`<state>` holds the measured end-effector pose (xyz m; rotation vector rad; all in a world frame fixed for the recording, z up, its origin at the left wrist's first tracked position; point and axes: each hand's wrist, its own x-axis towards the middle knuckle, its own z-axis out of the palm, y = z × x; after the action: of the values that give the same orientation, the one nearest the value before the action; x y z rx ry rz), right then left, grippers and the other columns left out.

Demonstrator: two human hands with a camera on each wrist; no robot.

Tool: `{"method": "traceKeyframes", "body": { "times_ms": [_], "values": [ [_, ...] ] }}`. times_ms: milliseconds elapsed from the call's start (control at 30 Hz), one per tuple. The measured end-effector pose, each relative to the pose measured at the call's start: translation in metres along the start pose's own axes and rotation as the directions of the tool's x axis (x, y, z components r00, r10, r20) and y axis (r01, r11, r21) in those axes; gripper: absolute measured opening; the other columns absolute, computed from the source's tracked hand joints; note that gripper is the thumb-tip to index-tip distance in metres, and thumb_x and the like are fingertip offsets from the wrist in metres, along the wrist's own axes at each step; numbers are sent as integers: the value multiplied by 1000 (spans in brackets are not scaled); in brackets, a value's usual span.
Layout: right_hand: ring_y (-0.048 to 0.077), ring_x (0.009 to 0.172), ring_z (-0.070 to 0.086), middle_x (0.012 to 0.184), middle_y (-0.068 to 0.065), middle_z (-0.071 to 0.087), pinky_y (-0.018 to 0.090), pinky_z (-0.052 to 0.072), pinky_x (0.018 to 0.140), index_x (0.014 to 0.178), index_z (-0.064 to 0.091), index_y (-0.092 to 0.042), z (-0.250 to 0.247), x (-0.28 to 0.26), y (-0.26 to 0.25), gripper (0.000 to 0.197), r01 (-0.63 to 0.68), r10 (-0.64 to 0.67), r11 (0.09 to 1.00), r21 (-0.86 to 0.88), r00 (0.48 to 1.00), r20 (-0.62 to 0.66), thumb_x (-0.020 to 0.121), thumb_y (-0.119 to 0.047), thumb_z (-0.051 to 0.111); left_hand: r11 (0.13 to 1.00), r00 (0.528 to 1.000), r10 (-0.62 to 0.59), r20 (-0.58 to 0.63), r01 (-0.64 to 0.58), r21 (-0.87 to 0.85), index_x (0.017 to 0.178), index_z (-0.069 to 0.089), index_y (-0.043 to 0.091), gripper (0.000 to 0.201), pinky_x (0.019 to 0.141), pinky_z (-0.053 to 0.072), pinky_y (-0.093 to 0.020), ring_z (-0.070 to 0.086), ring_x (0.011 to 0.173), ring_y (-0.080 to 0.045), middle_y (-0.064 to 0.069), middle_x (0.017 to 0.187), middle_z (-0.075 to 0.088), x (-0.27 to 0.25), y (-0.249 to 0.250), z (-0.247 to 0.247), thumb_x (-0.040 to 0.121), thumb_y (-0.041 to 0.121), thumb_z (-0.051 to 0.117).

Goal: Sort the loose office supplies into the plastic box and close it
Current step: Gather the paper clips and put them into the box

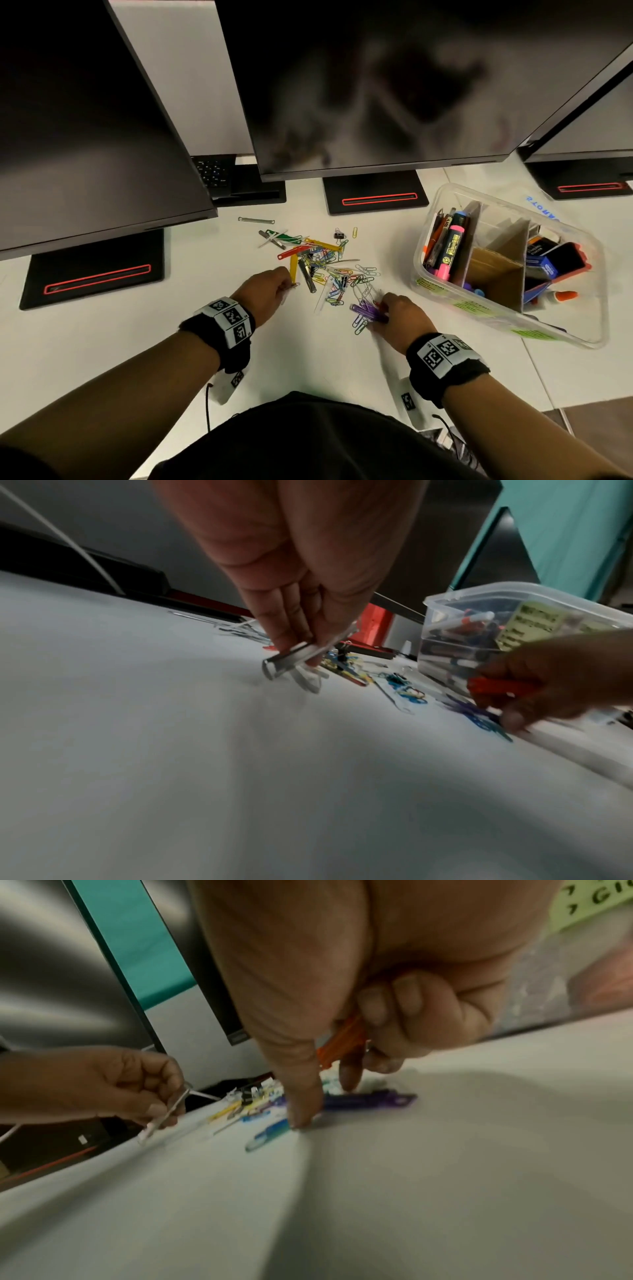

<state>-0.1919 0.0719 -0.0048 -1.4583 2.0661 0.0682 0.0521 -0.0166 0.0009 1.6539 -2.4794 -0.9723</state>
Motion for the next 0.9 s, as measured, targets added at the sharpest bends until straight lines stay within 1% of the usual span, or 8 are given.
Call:
{"method": "traceKeyframes", "body": {
  "times_ms": [167, 300, 433, 567, 633, 700, 767, 900],
  "values": [
    [28, 99, 57, 105, 10, 61, 29, 41, 80, 99, 60, -12, 2, -1, -1, 26, 32, -28, 998, -58, 997, 74, 88, -35, 59, 984, 990, -128, -59, 120, -132, 126, 52, 11, 36, 85, 38, -22, 58, 107, -28, -13, 117, 63, -1, -11, -3, 92, 2, 45],
    [25, 79, 48, 73, -1, 50, 26, 31, 69, 66, 40, -24, -2, -2, 3, 30, -27, 25, 991, 129, 1000, 19, 90, -30, 56, 959, 965, -256, -62, 245, -142, 117, 56, 8, 27, 85, 41, -29, 57, 108, -31, -14, 118, 61, 5, -14, -2, 90, 7, 52],
    [25, 80, 49, 85, 6, 54, 28, 35, 71, 89, 49, -11, -10, 0, 8, 5, -88, 99, 966, 242, 994, -33, 90, -15, 52, 948, 954, -294, -58, 284, -143, 110, 58, 1, 25, 87, 42, -32, 55, 110, -34, -18, 118, 61, 15, -8, 0, 91, 2, 41],
    [31, 92, 58, 98, 13, 65, 34, 45, 79, 98, 57, -10, -11, 3, 10, 14, -148, 143, 946, 289, 989, 38, 86, -8, 49, 934, 938, -338, -72, 325, -147, 97, 55, 8, 12, 76, 39, -32, 55, 96, -29, -16, 112, 62, 22, 0, 2, 90, 15, 48],
    [33, 98, 58, 103, 16, 65, 33, 43, 79, 102, 58, -7, -10, 2, 10, 19, -172, 162, 945, 280, 985, 57, 86, -7, 48, 924, 929, -369, -23, 364, -114, 106, 52, 11, 30, 78, 42, -30, 54, 97, -24, -12, 116, 59, 25, 1, 5, 87, 33, 60],
    [33, 99, 58, 104, 17, 64, 35, 43, 81, 101, 57, -5, -8, 2, 11, 18, -170, 157, 945, 280, 985, 69, 88, -6, 46, 926, 926, -374, 41, 376, -36, 122, 46, 11, 54, 92, 44, -34, 52, 113, -26, -10, 126, 54, 26, 3, 7, 82, 42, 66],
    [31, 93, 57, 99, 16, 62, 33, 42, 78, 94, 53, -7, -6, 1, 10, 12, -166, 150, 944, 286, 986, 77, 90, -6, 42, 938, 937, -345, 46, 343, 41, 128, 42, 9, 58, 99, 43, -35, 49, 121, -27, -11, 131, 51, 28, 4, 9, 83, 38, 67],
    [25, 81, 49, 90, 14, 56, 28, 34, 71, 86, 49, -7, -8, 3, 10, 13, -161, 158, 951, 265, 987, 35, 92, -5, 37, 941, 944, -329, 22, 326, 90, 123, 48, 7, 33, 96, 42, -32, 52, 118, -27, -13, 128, 55, 29, 5, 10, 92, 18, 54]
  ]
}}
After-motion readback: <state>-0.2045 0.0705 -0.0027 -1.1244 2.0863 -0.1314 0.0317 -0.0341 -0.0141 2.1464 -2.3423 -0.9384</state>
